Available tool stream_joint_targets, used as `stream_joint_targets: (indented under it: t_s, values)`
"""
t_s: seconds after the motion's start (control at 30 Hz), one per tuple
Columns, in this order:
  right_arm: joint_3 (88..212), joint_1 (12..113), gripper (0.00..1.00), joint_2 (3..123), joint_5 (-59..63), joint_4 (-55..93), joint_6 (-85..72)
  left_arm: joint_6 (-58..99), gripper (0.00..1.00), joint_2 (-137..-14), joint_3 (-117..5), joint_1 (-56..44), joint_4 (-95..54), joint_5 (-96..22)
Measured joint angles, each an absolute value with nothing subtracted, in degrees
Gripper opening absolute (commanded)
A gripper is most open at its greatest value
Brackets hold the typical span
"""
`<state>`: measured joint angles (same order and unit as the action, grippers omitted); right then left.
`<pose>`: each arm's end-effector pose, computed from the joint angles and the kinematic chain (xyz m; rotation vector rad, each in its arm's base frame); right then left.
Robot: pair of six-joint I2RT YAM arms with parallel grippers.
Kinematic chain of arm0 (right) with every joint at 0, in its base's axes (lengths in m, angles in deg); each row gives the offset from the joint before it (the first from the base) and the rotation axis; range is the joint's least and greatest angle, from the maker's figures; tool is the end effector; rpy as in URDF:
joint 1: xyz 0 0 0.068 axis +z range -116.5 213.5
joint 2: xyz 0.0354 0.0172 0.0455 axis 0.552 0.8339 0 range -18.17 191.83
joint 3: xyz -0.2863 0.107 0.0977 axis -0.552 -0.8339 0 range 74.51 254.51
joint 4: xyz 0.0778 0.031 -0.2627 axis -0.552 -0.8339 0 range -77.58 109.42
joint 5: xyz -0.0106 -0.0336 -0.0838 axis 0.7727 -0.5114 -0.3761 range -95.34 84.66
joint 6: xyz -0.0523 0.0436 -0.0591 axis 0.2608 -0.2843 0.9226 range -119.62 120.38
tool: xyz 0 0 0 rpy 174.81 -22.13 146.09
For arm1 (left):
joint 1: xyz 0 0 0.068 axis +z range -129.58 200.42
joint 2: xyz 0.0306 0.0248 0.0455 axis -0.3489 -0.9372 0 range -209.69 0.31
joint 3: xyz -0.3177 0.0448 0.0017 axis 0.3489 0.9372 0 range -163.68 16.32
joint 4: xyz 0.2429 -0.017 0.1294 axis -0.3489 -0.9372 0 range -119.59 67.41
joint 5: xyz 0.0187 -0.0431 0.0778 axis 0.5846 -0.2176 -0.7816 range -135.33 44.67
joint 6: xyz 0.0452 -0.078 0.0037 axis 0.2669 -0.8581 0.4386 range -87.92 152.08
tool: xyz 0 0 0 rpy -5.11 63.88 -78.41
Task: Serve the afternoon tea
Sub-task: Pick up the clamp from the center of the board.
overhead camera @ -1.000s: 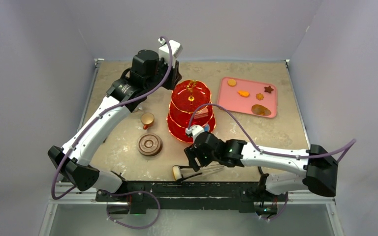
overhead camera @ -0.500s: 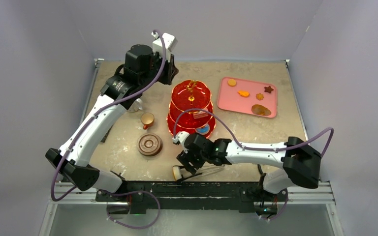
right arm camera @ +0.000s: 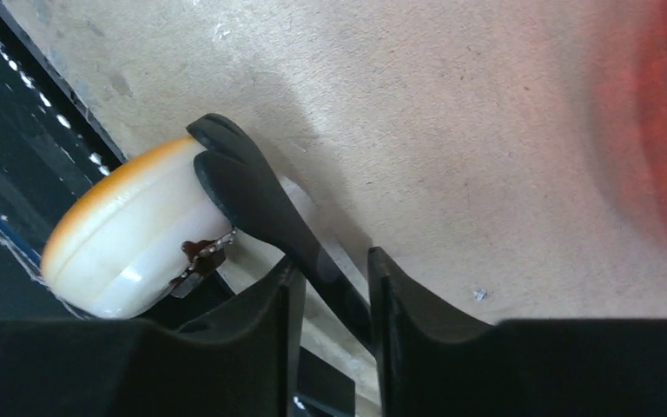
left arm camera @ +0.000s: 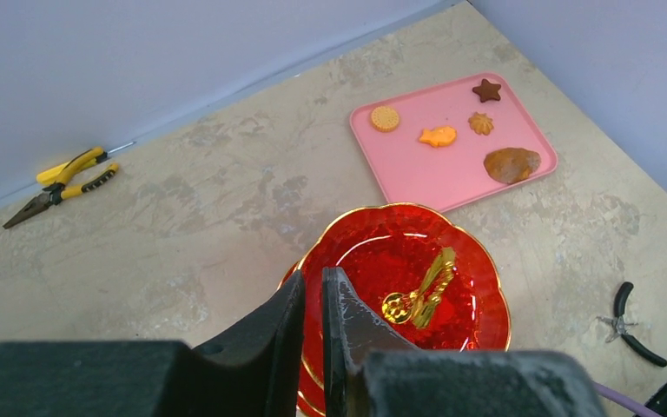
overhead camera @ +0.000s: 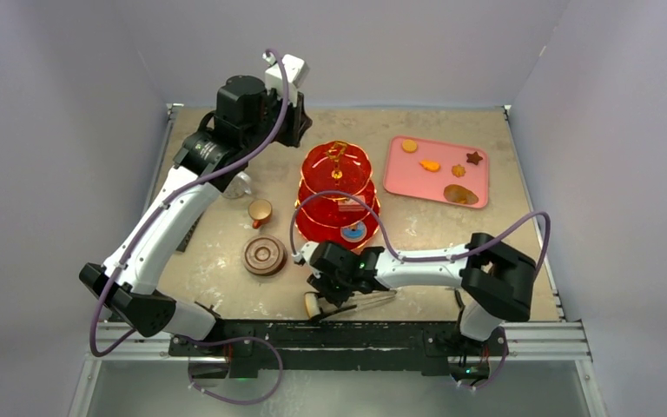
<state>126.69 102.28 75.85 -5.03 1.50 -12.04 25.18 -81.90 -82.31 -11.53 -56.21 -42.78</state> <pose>0.1276 0.3299 0.1638 -1.2786 2.3824 0.4811 0.3017 -0.1924 0.5093 0.4429 1.8500 -0.5060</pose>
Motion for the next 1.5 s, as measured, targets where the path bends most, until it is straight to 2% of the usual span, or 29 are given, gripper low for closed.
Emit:
stream_joint_targets:
  t_s: [0.2, 0.53, 0.9, 1.5]
  values:
    - [126.04, 102.6, 0.1, 70.45, -7.45, 2.86, -13.38, 25.16, 0.12, -81.9, -82.62, -11.46, -56.58, -42.56]
    - [120.22, 104.46, 0.0, 57.1, -9.66, 8.15, -20.48, 24.22, 0.12, -82.19, -83.01, -11.46, -56.58, -40.94]
    - [124.27, 104.48, 0.0, 50.91, -20.5, -3.92, -34.49, 27.58, 0.15, -80.26, -83.14, -11.46, -55.97, -39.92]
    - [148.94, 98.32, 0.0, 49.4, -28.41, -26.82, -45.92, 32.96, 0.22, -69.88, -73.09, -11.46, -51.86, -36.68]
